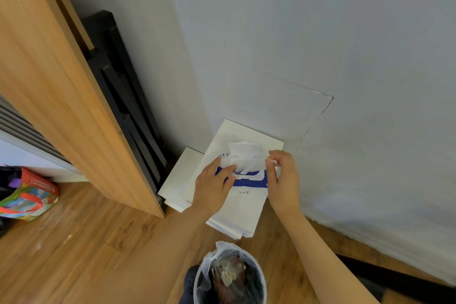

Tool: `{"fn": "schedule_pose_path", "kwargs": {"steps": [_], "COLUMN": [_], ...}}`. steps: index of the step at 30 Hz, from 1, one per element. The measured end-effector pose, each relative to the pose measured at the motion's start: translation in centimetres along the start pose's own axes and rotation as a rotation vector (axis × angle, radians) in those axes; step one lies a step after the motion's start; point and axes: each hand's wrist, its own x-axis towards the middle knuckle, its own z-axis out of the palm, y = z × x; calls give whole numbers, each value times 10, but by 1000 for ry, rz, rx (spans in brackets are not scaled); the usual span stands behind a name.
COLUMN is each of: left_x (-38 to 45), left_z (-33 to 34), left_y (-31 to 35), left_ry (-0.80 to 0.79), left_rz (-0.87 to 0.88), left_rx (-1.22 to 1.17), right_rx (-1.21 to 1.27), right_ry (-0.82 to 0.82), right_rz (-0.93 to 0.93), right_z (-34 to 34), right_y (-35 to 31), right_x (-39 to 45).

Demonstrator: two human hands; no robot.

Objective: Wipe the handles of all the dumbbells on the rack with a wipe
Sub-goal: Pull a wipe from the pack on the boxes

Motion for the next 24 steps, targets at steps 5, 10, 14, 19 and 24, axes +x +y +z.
{"fn": "schedule_pose_path", "kwargs": {"steps": [5,10,14,19,24], "left_x": [13,17,15,20,20], "left_z": [9,12,14,10,8], "left_y": [9,8,7,10,9], "left_ry": [95,171,185,165,150], "left_rz": [-185,-165,-183,-229,-231], "left_rx": [-307,-392,-418,-486,-523], "right_rx": [103,88,109,127,-183], "right_ry": [-33,17,69,126,-62], "right_rz": [-7,-37,-64,-96,-166], "right_z": [7,3,-4,-4,13], "right_y": [-12,-15,-21,-28,-6], "right_x": [-1,4,8,9,13]}}
